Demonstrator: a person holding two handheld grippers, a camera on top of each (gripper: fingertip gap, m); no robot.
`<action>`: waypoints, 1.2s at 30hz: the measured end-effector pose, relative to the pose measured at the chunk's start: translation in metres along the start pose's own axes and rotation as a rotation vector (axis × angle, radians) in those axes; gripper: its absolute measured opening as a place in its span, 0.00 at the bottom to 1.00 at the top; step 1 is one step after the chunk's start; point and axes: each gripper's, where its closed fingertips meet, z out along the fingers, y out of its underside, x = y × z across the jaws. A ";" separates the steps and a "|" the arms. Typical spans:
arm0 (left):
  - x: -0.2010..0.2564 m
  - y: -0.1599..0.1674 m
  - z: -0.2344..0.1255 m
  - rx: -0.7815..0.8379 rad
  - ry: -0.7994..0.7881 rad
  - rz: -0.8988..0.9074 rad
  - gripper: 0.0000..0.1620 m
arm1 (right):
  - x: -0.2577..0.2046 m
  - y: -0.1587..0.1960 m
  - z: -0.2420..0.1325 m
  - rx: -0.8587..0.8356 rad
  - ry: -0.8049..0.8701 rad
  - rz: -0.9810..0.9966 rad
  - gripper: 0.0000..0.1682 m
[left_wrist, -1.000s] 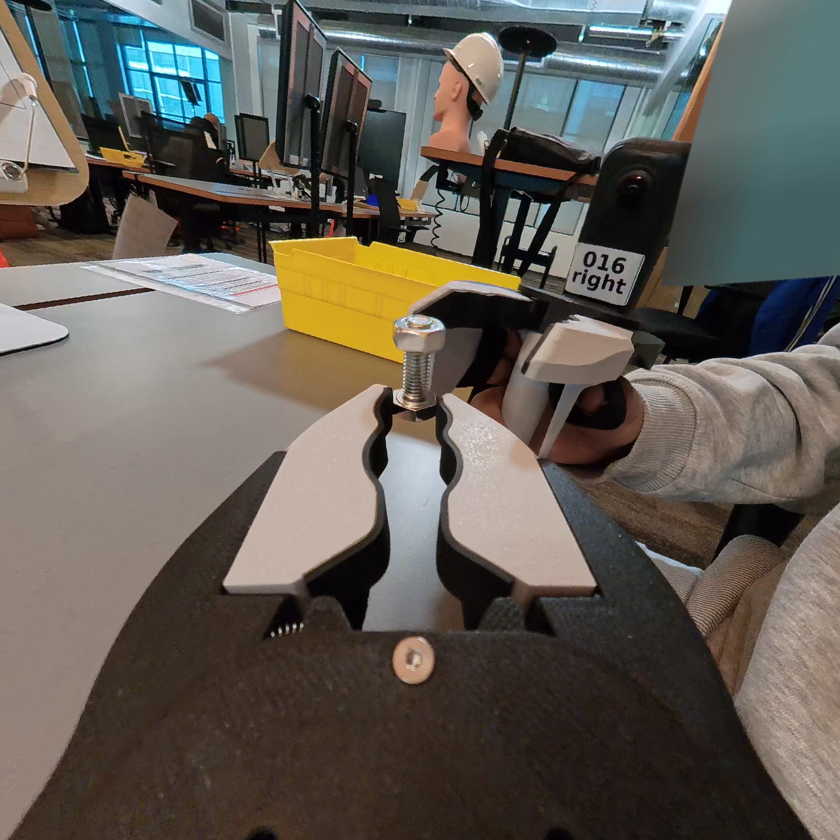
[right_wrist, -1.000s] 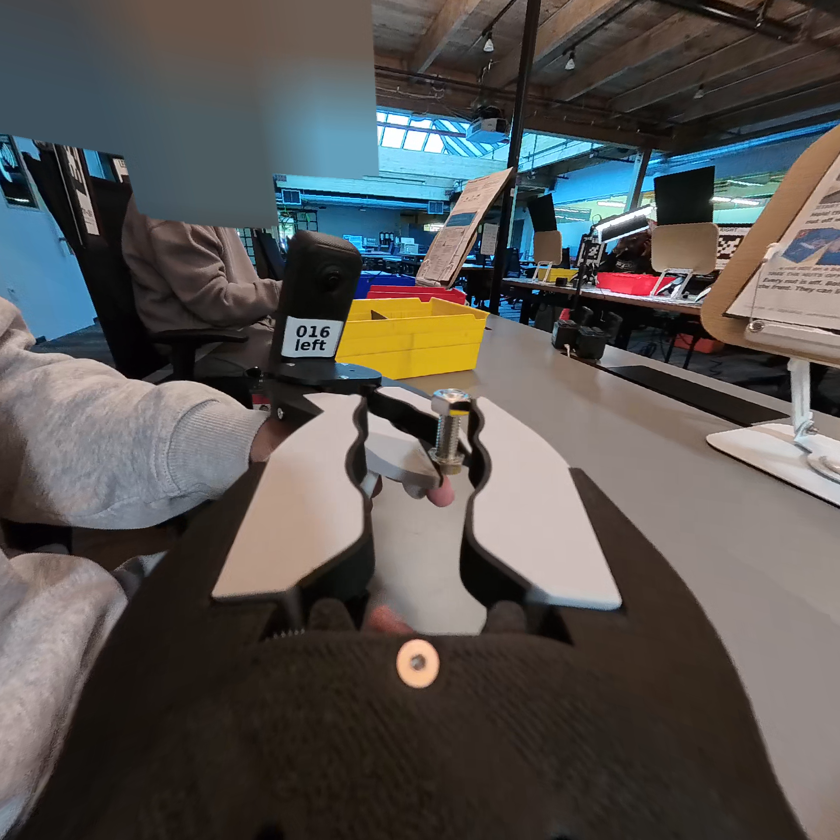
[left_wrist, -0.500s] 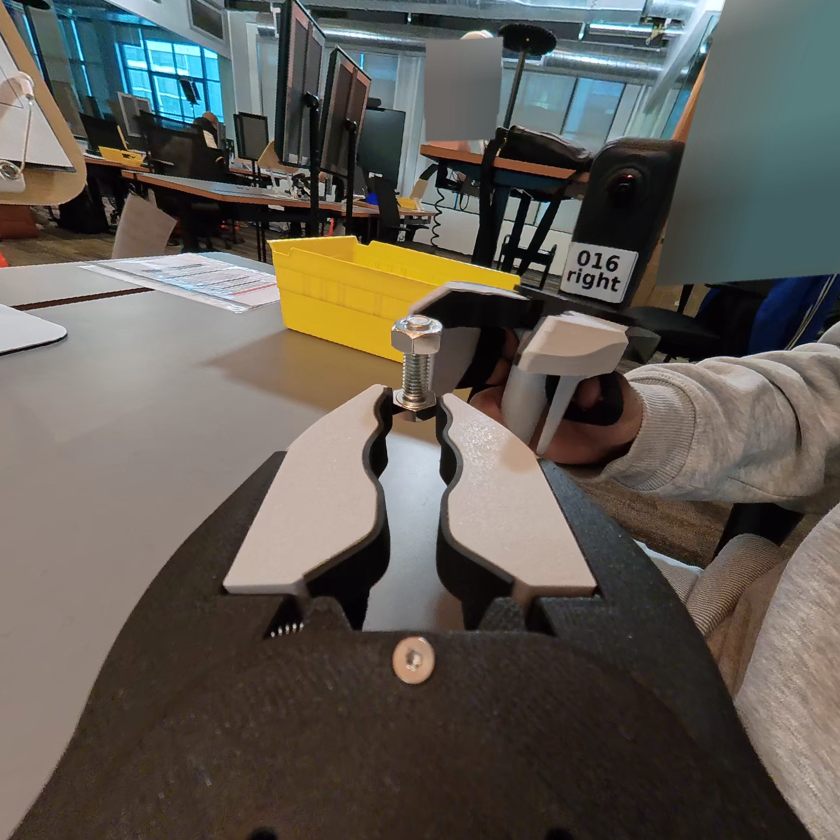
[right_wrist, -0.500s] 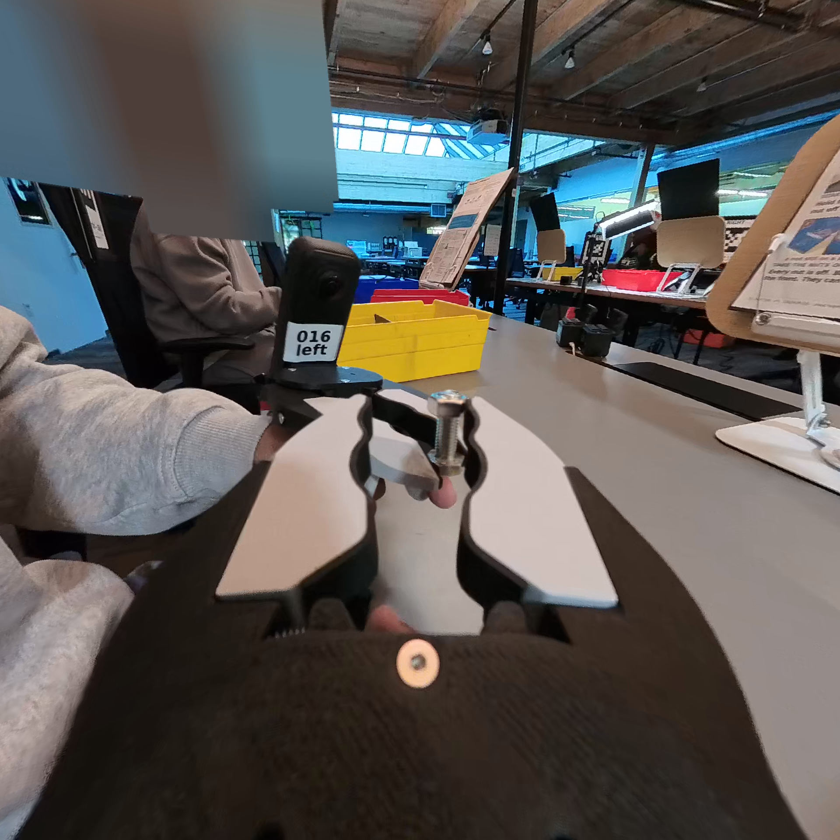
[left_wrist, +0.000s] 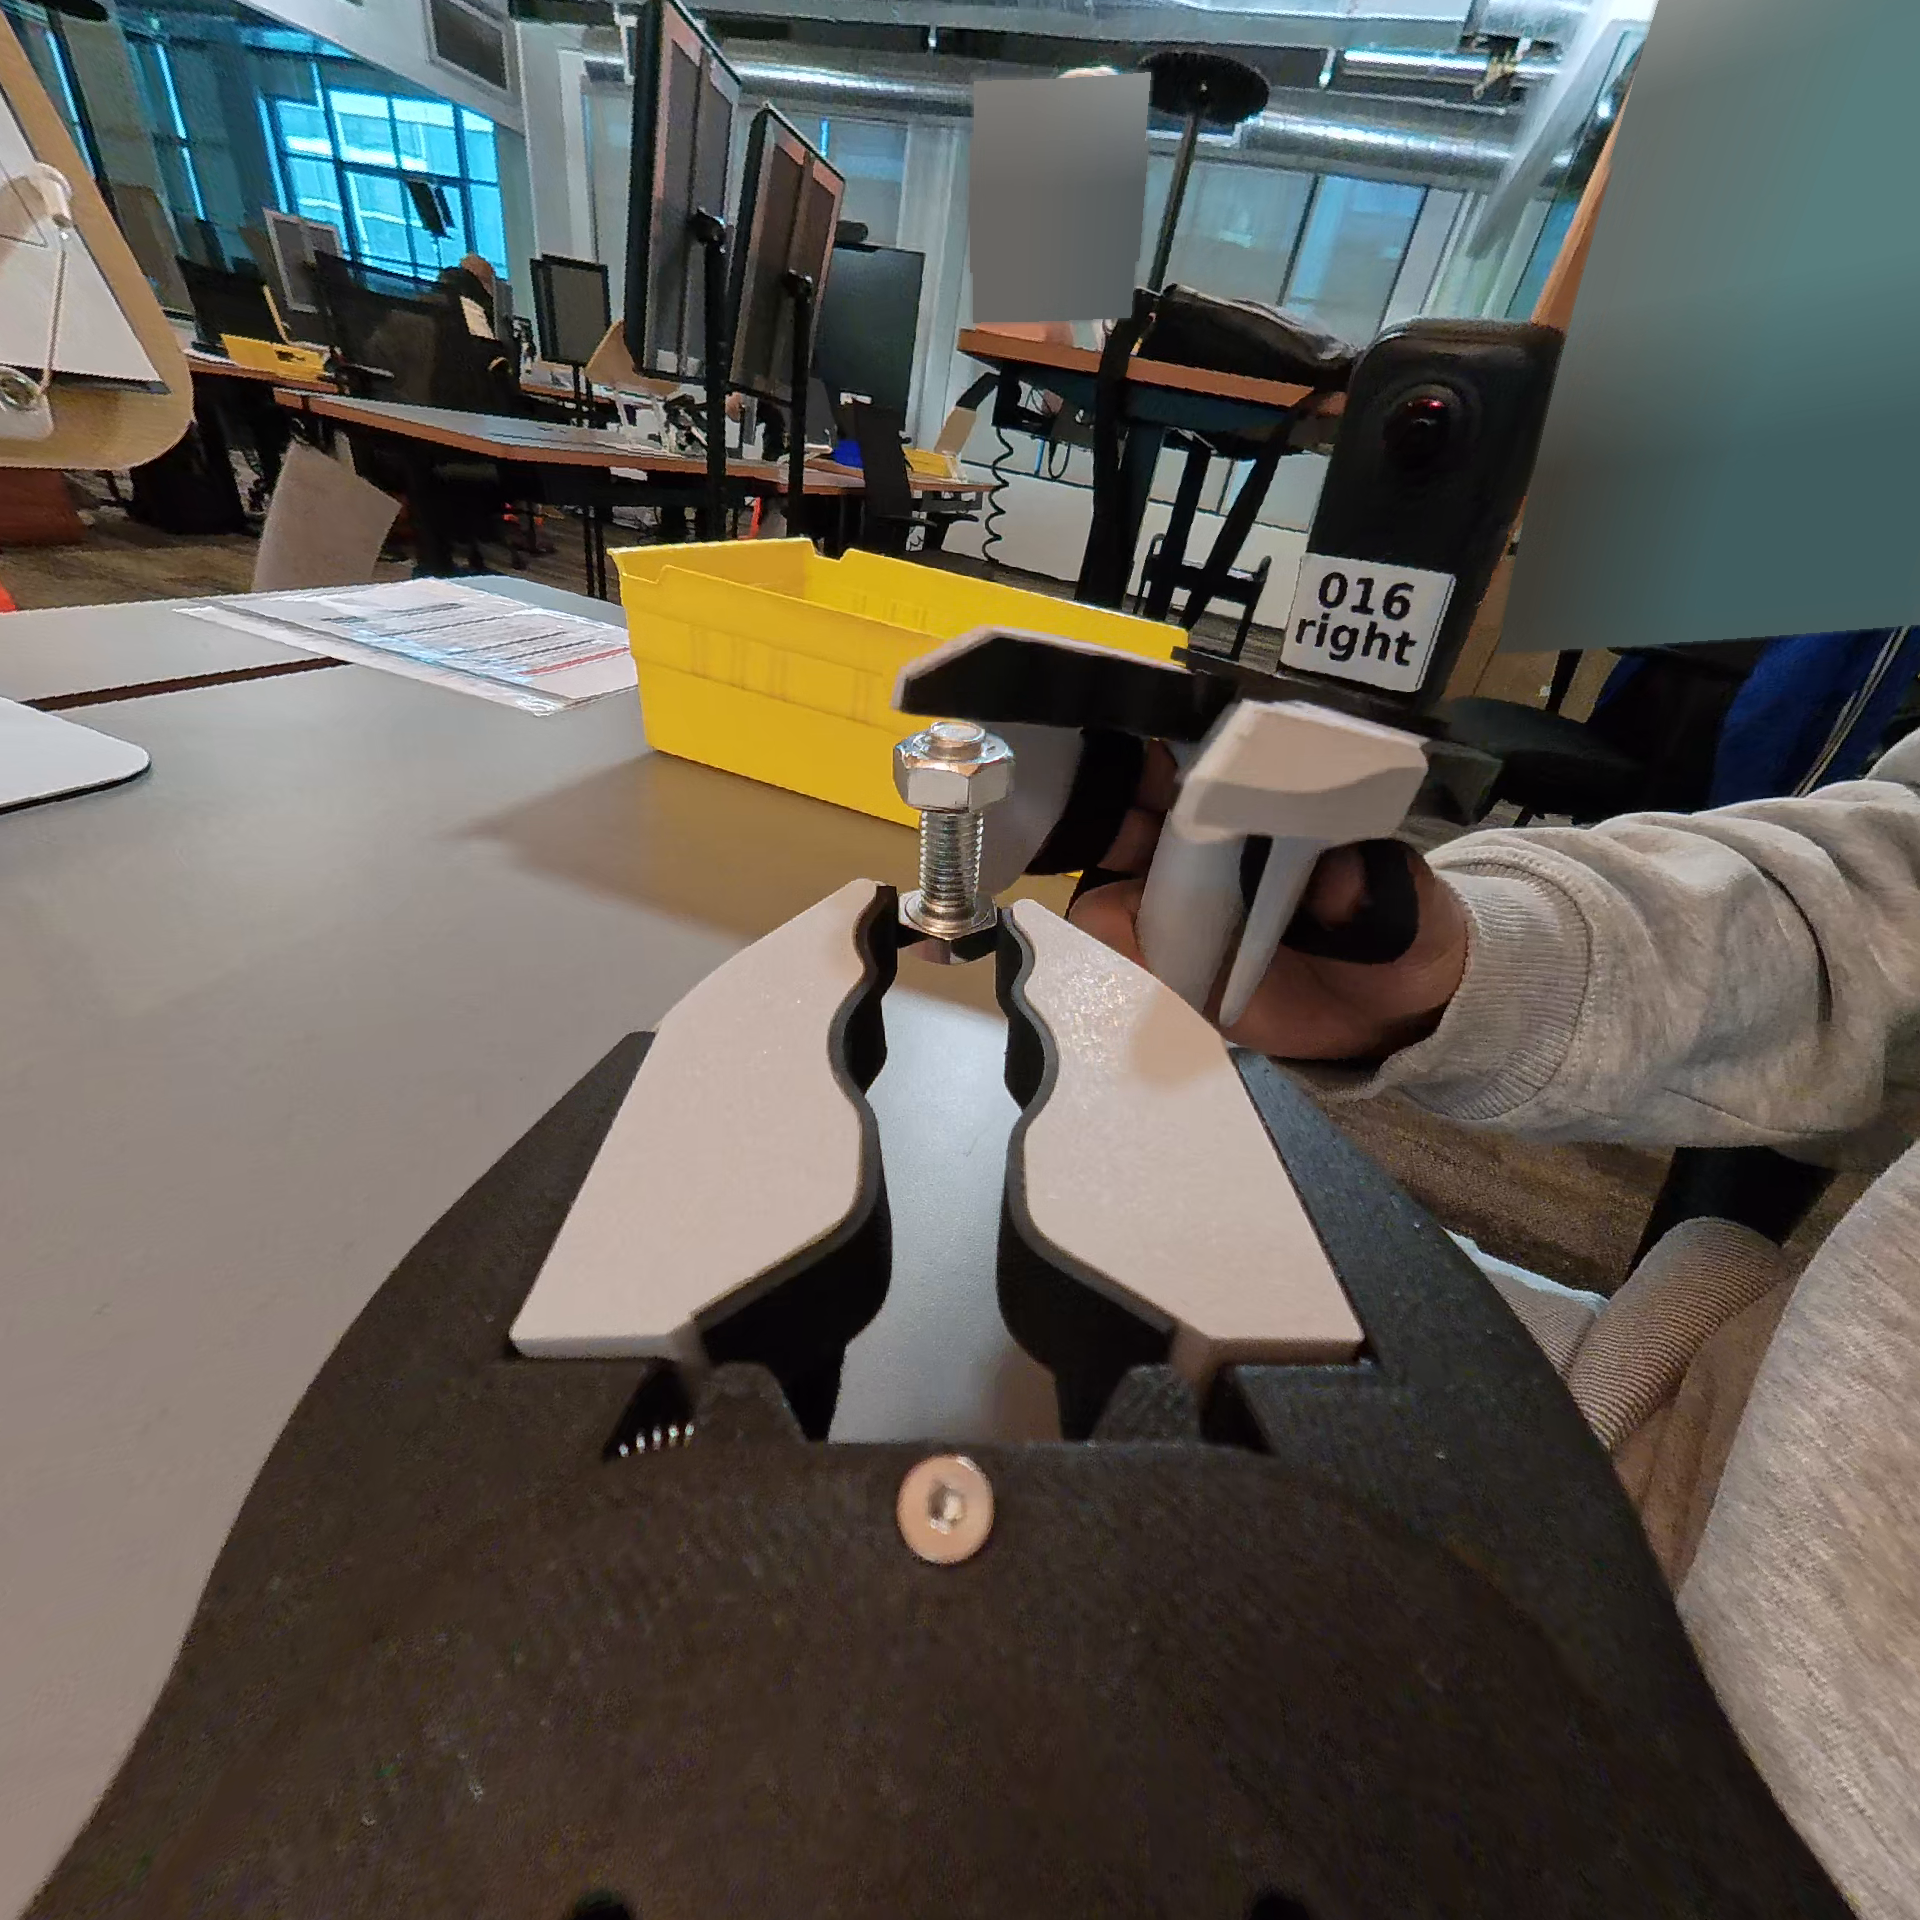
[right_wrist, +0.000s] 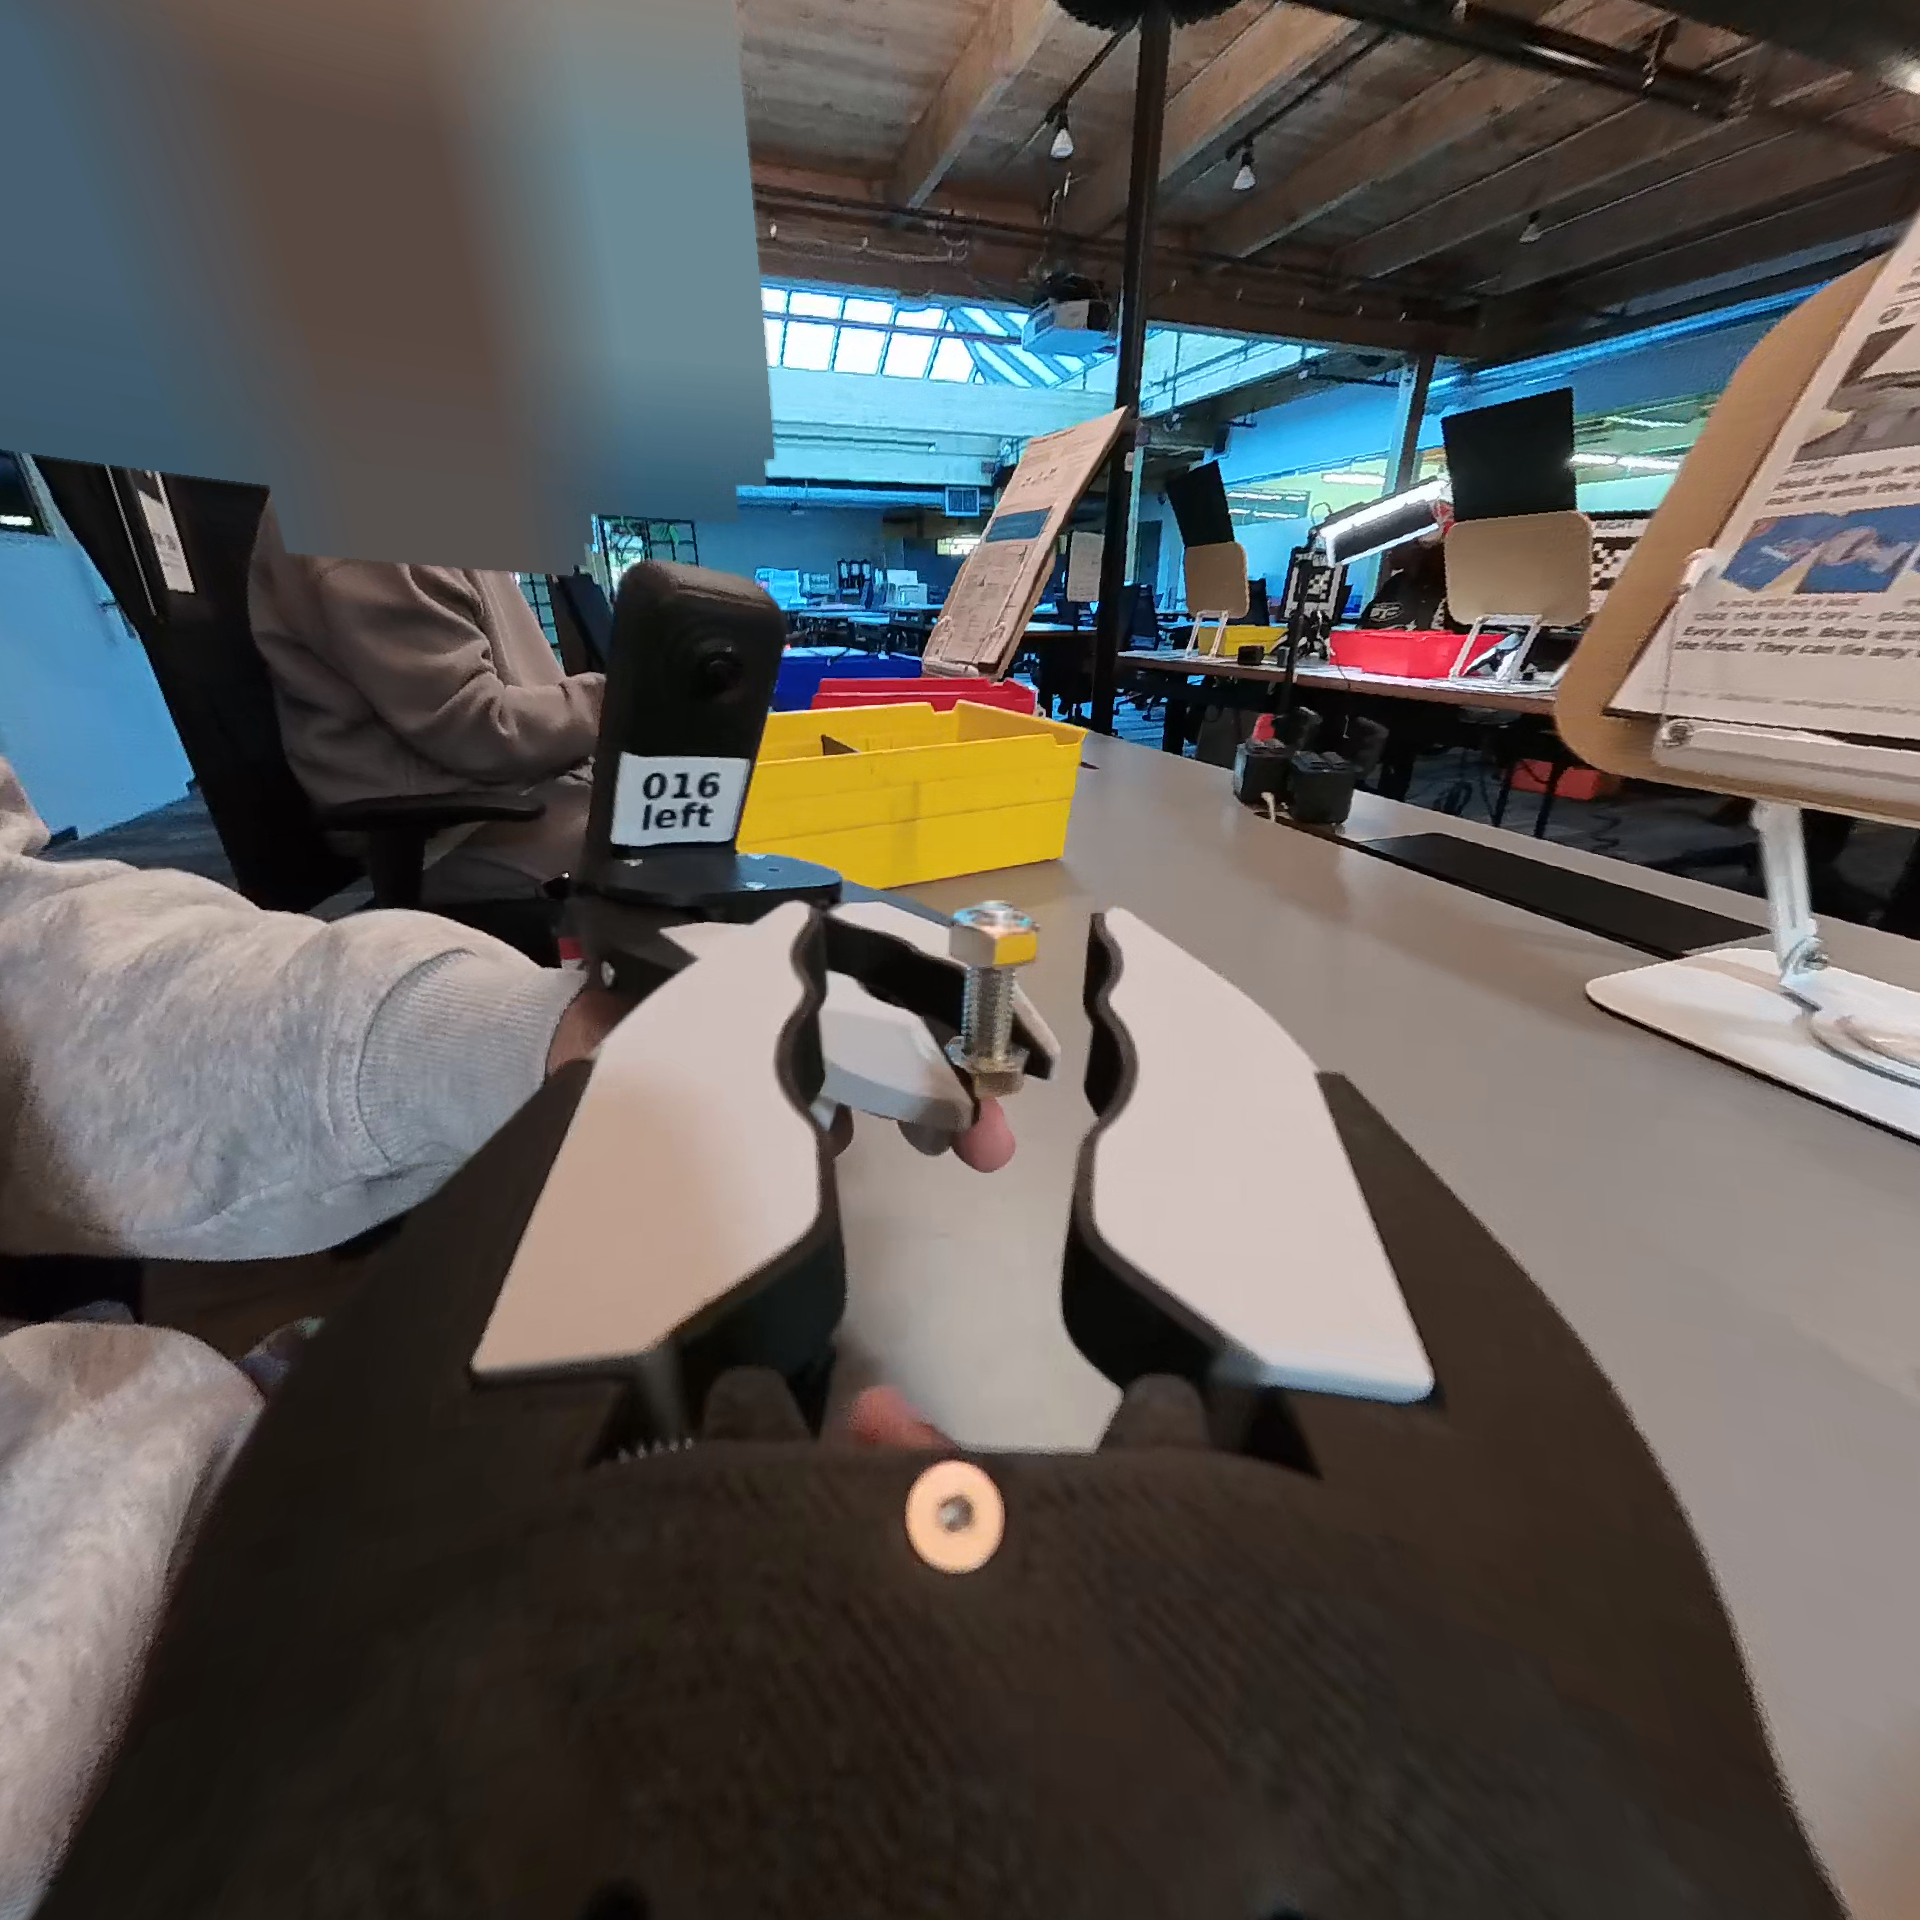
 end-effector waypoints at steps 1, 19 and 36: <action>0.000 0.000 0.000 0.000 0.000 0.000 0.12 | -0.002 0.002 0.001 -0.010 -0.005 -0.012 0.29; 0.000 0.000 0.000 -0.001 -0.002 0.003 0.12 | -0.009 0.004 0.003 -0.040 0.010 -0.100 0.25; 0.003 0.002 0.002 -0.016 0.004 0.019 0.12 | -0.004 0.002 0.003 -0.030 0.036 -0.086 0.24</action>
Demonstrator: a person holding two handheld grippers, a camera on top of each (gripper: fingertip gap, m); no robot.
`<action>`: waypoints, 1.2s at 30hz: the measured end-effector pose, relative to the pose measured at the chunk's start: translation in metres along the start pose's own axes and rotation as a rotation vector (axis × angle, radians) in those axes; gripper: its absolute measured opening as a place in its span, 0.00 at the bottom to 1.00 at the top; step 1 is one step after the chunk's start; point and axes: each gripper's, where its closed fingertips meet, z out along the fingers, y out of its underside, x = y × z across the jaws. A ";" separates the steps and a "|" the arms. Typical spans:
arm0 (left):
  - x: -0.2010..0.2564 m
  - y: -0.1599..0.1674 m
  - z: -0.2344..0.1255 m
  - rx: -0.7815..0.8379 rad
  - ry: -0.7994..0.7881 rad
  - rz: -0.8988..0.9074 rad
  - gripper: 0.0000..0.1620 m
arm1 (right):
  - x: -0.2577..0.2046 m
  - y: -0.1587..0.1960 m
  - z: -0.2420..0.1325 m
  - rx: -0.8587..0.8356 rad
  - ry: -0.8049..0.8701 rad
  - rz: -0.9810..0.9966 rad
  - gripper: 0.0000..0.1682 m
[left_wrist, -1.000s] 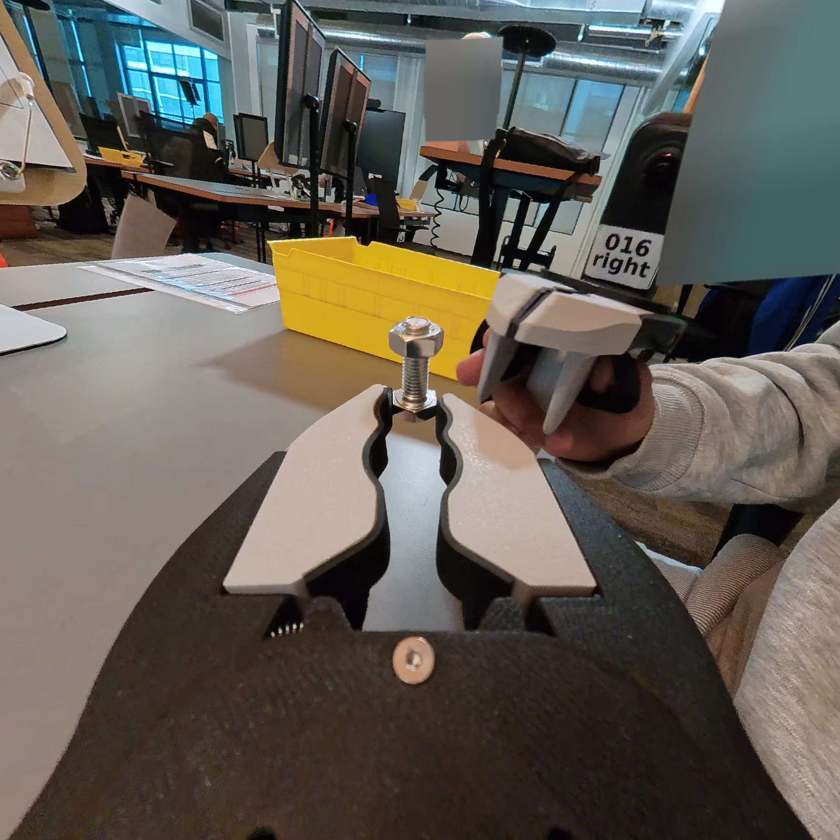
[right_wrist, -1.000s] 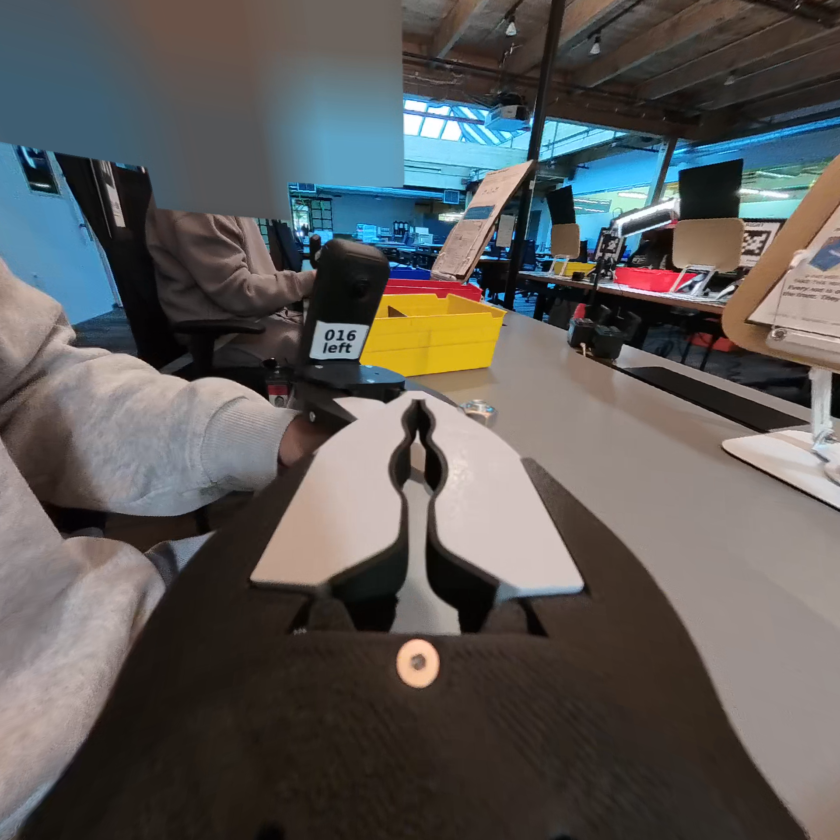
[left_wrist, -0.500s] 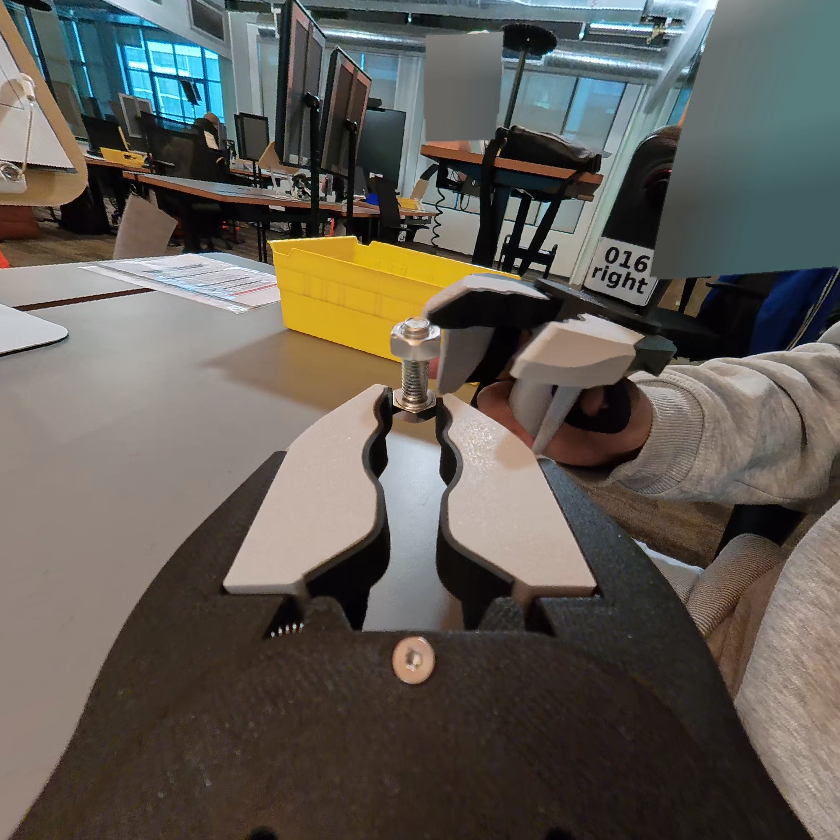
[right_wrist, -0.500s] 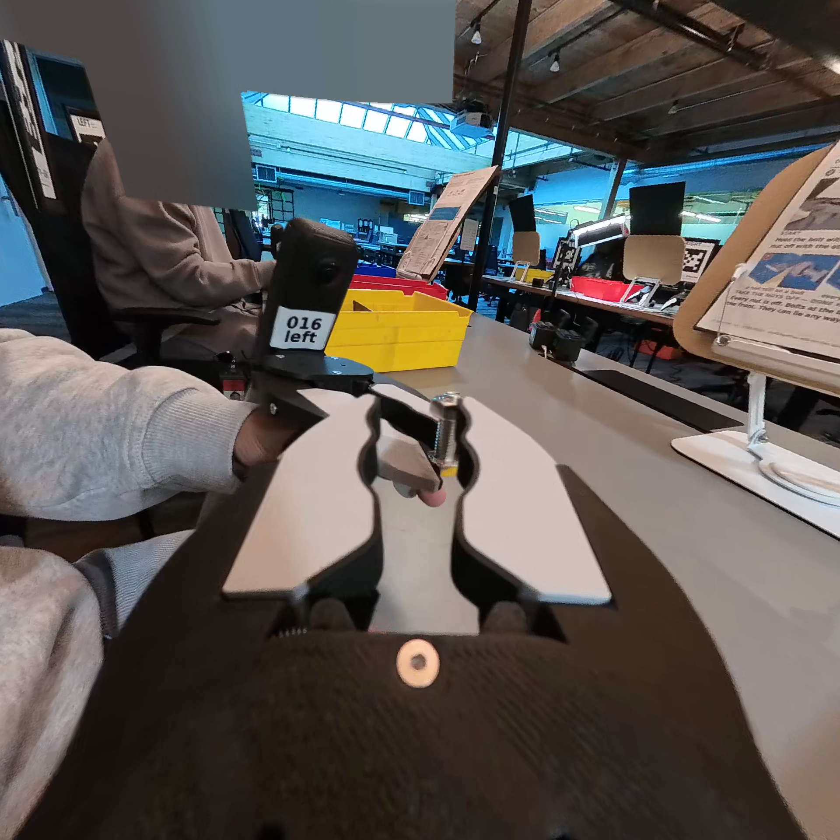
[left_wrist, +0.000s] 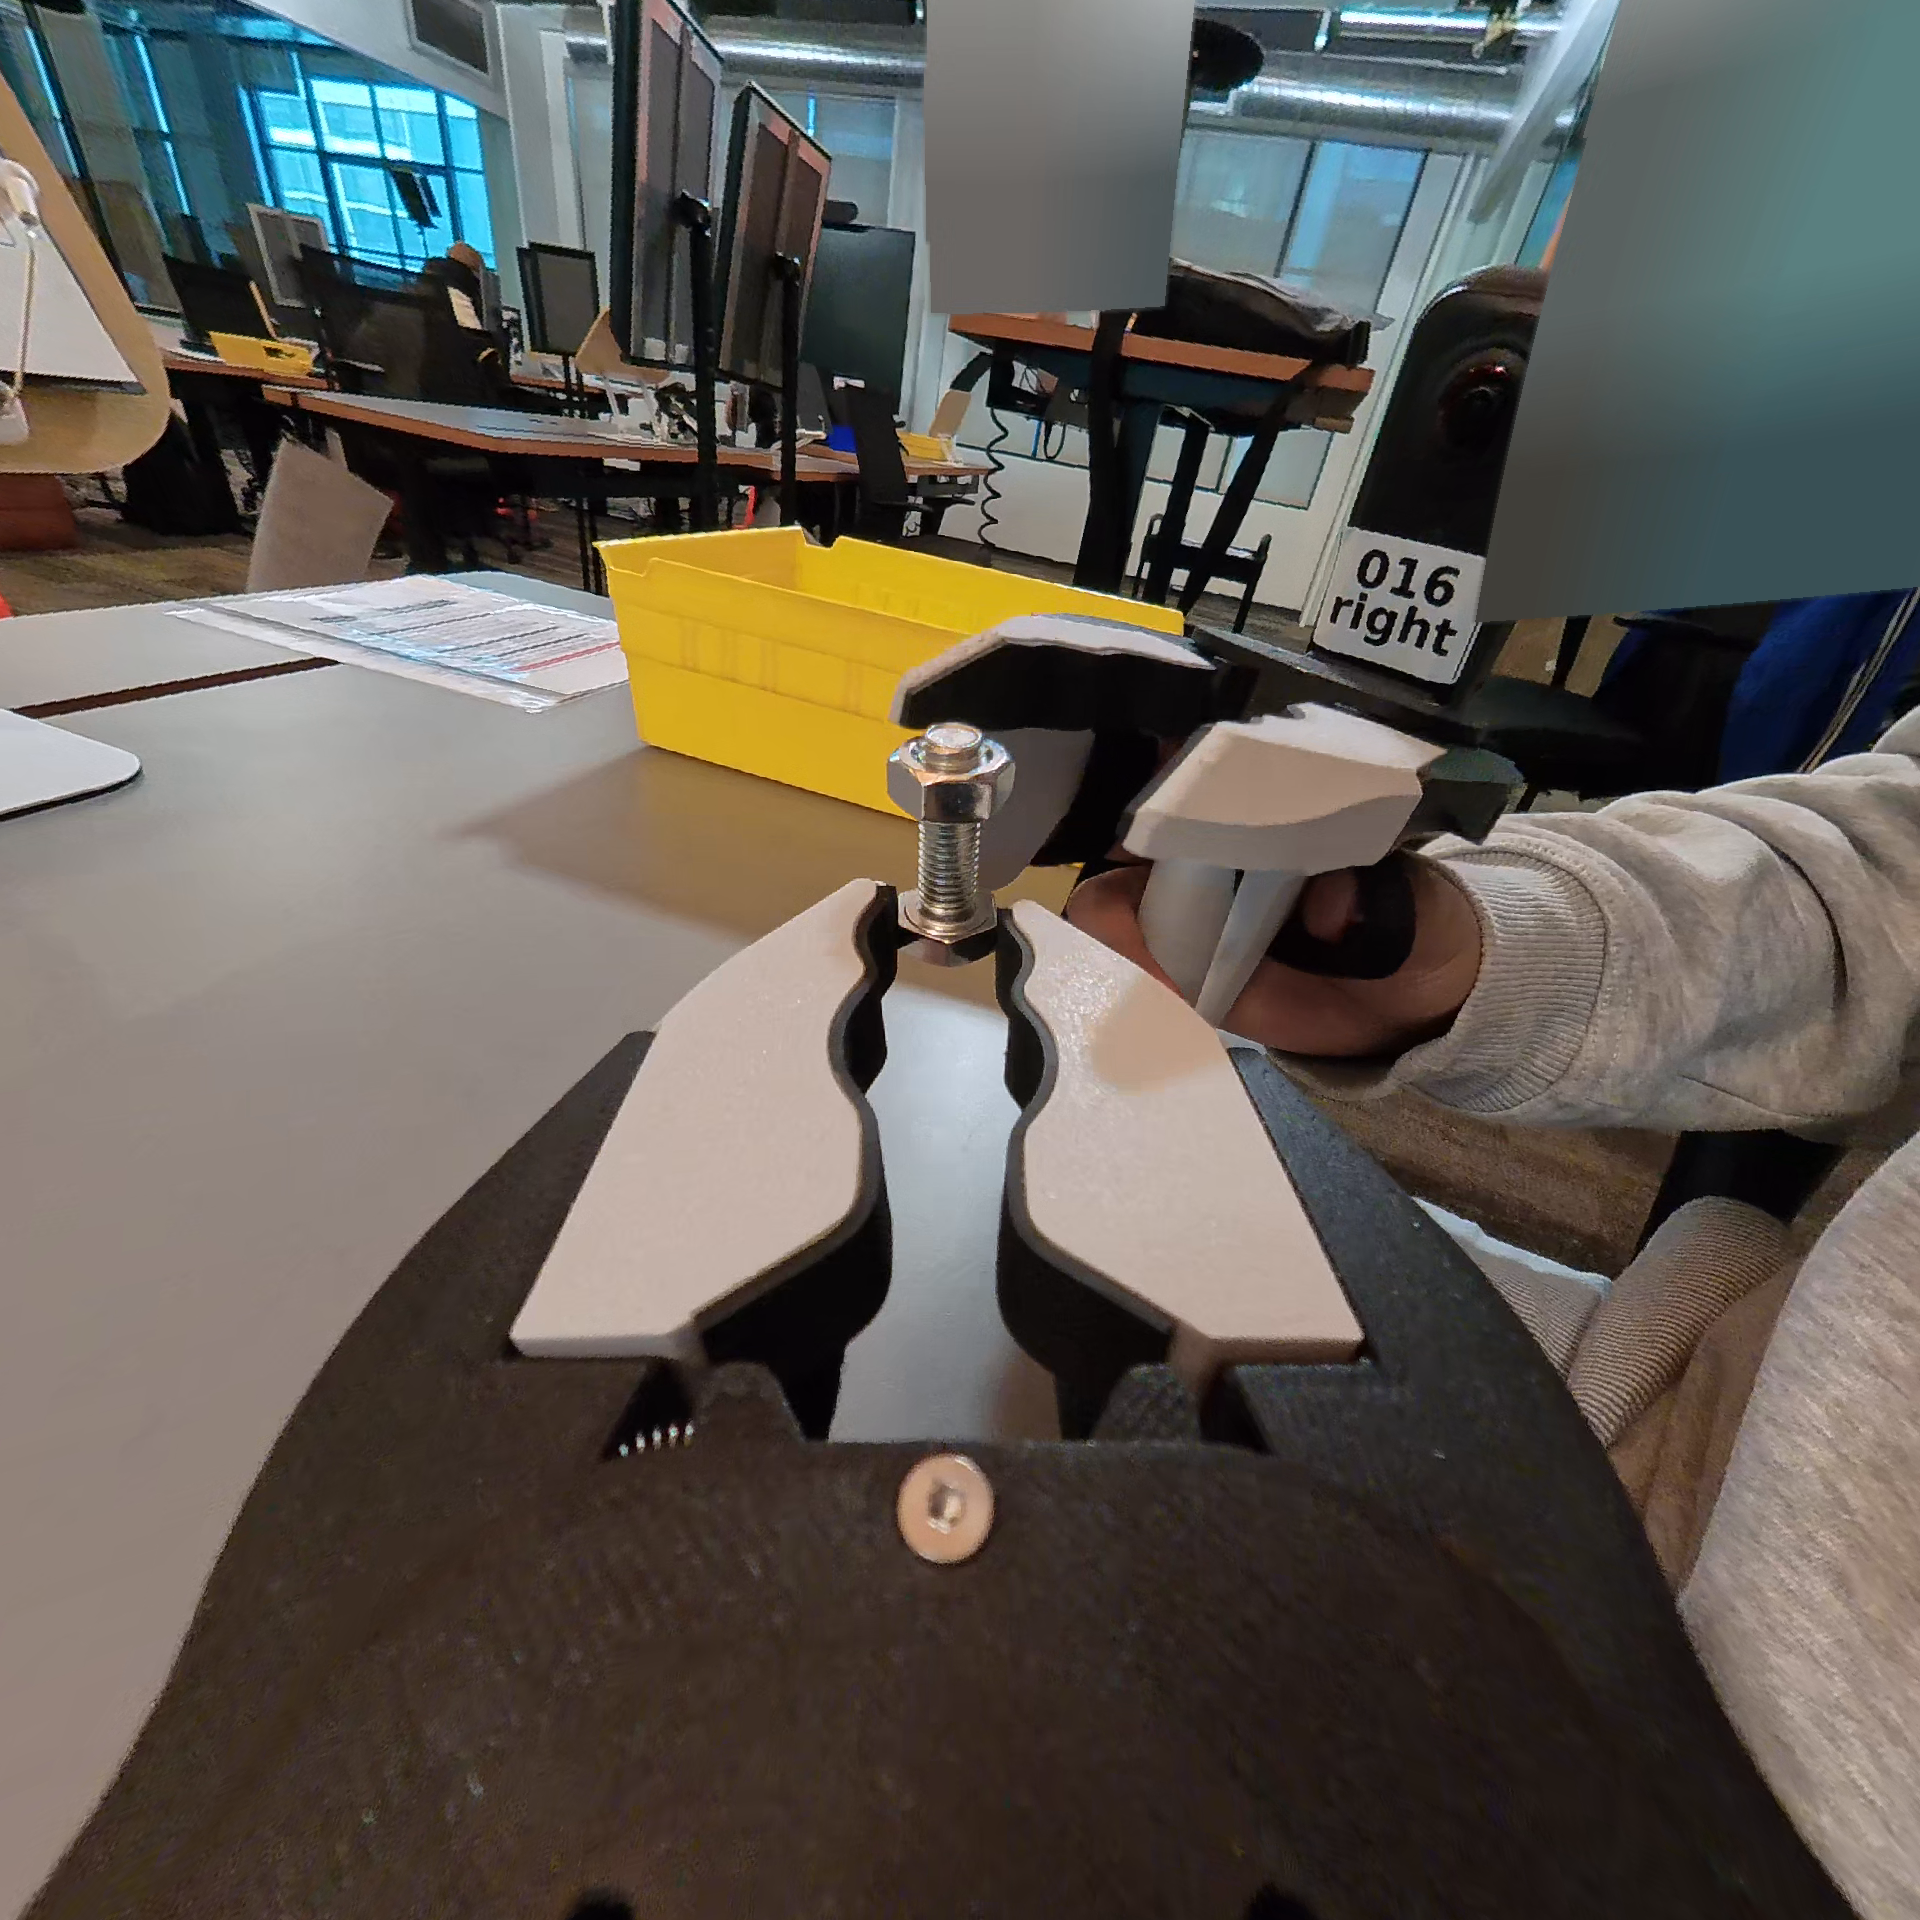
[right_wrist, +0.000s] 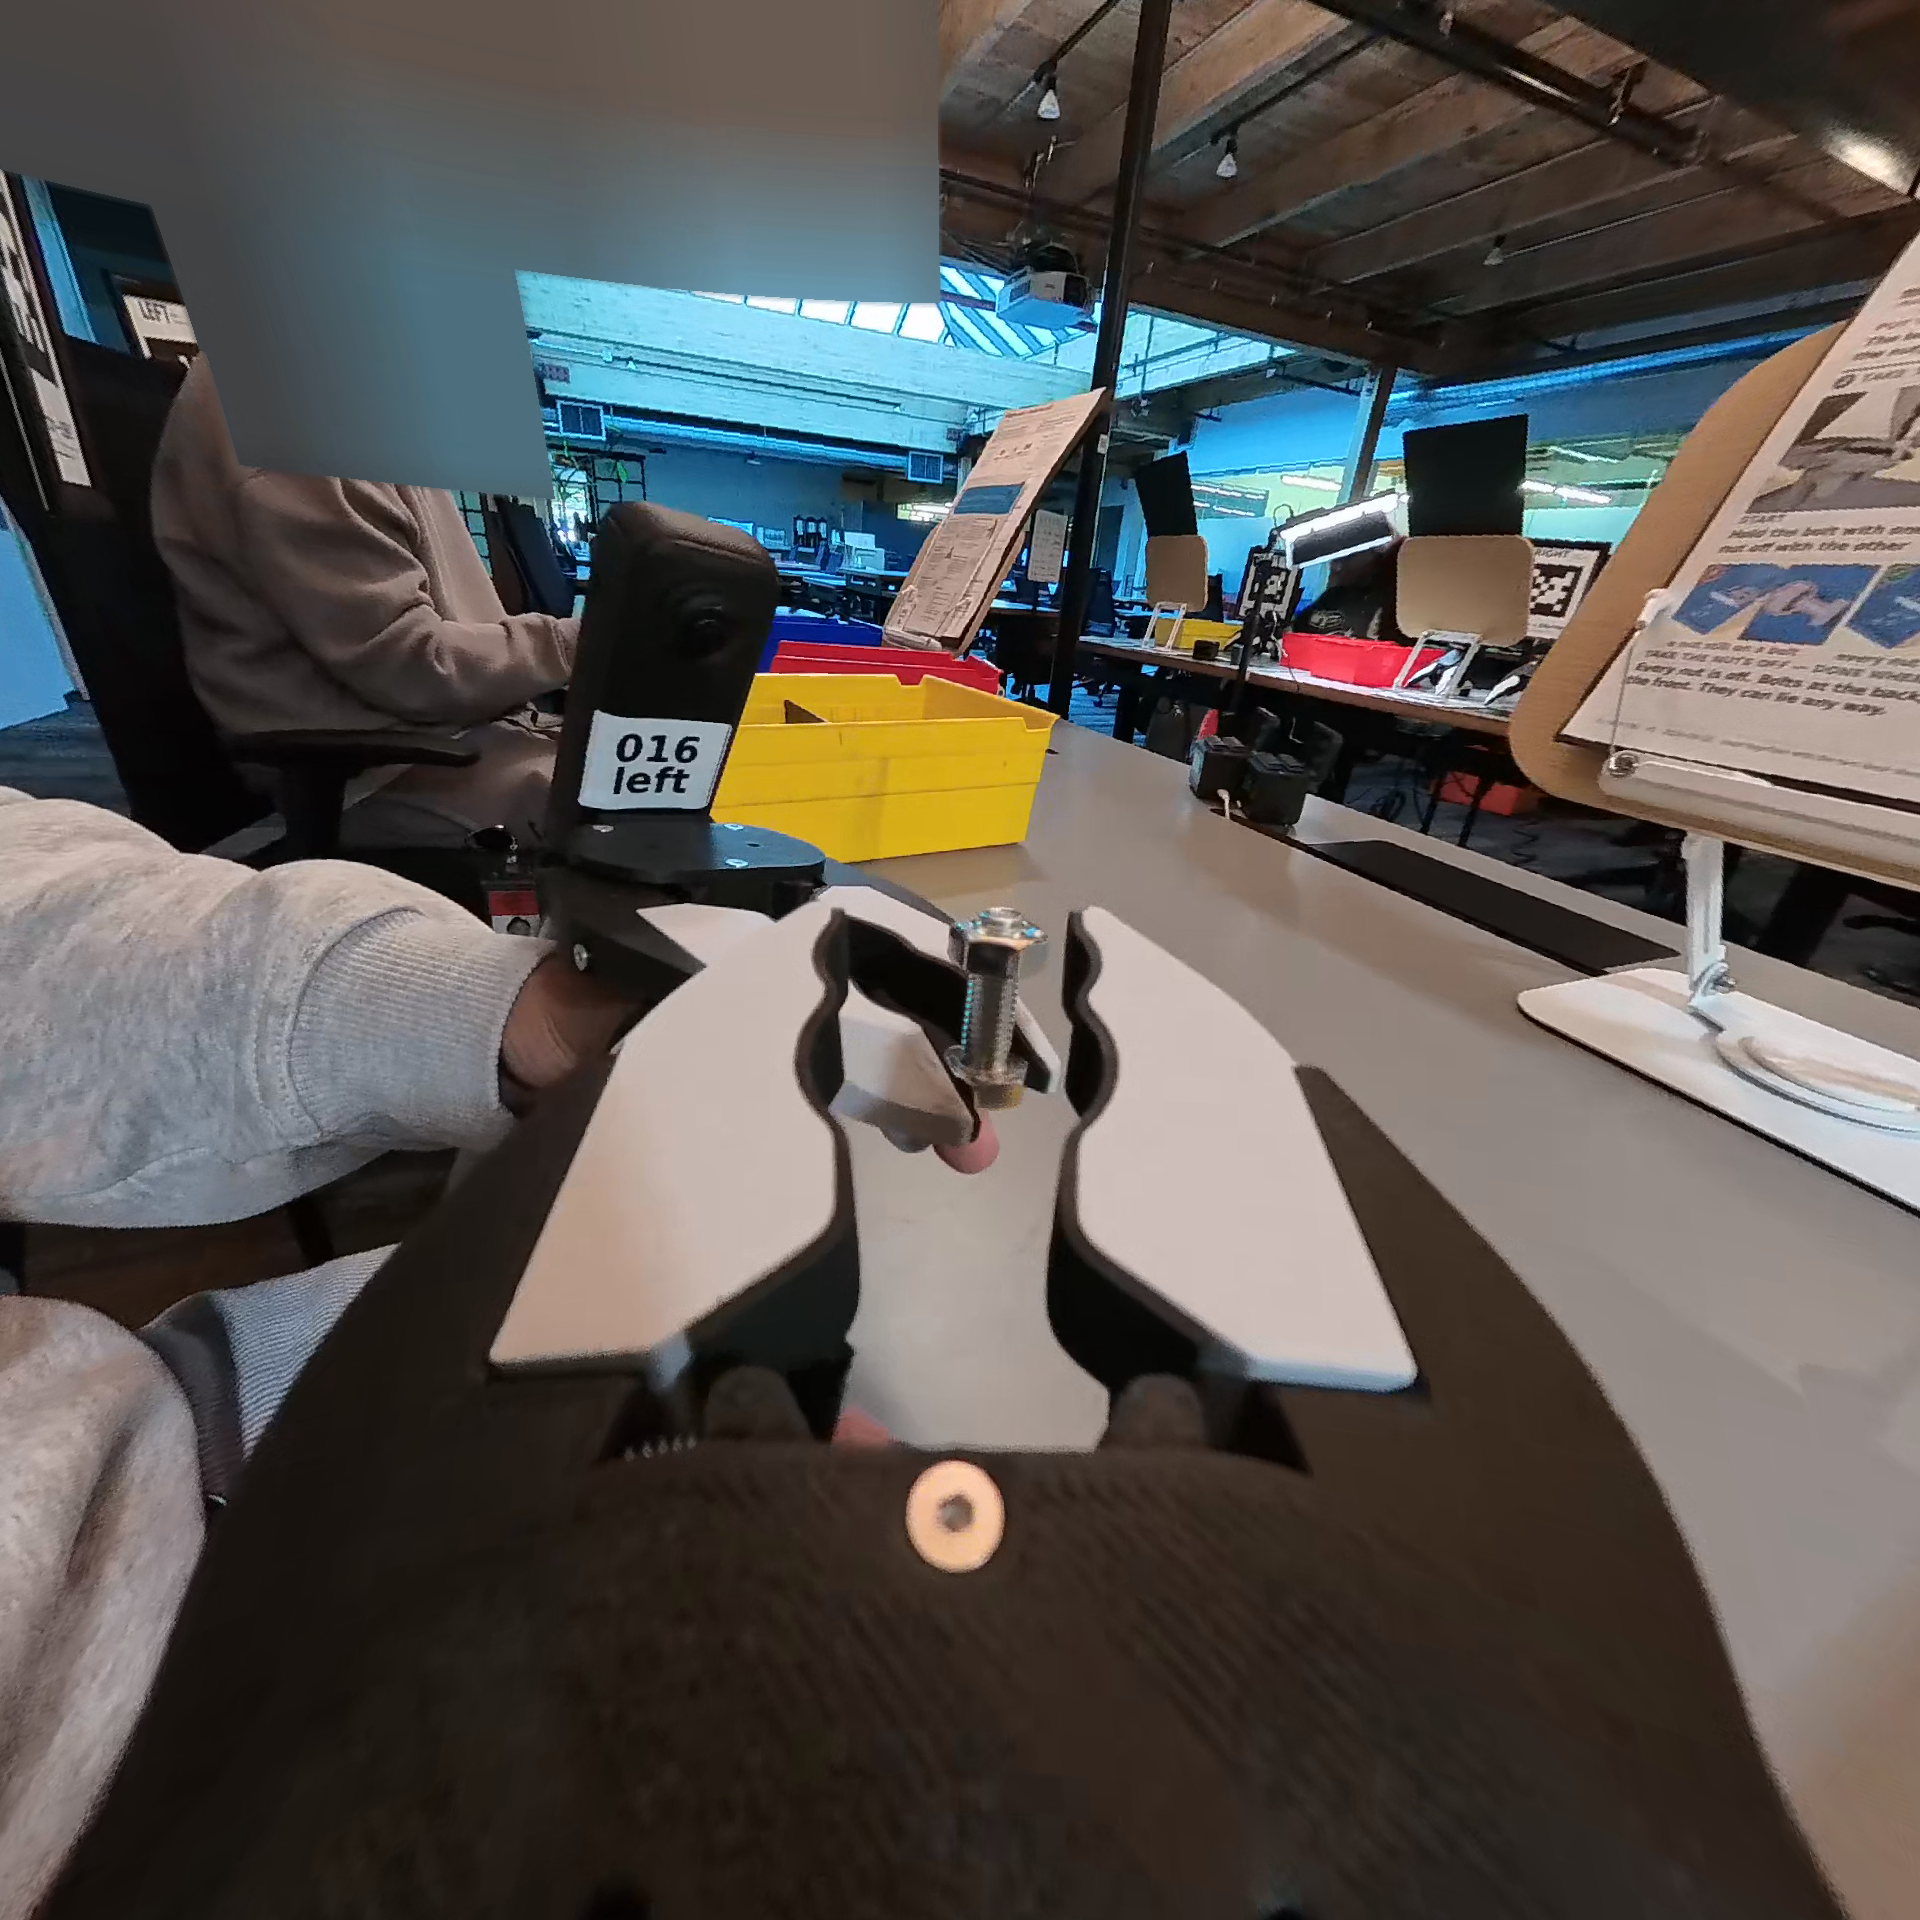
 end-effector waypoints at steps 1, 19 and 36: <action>0.000 0.000 0.000 -0.001 0.000 0.004 0.12 | 0.000 0.001 0.000 -0.003 0.002 0.001 0.24; 0.003 -0.002 0.000 0.014 -0.017 0.046 0.12 | 0.008 0.004 -0.002 -0.023 0.031 0.017 0.12; 0.000 -0.004 -0.002 0.029 -0.024 0.023 0.12 | 0.011 -0.002 -0.004 0.032 0.019 0.110 0.24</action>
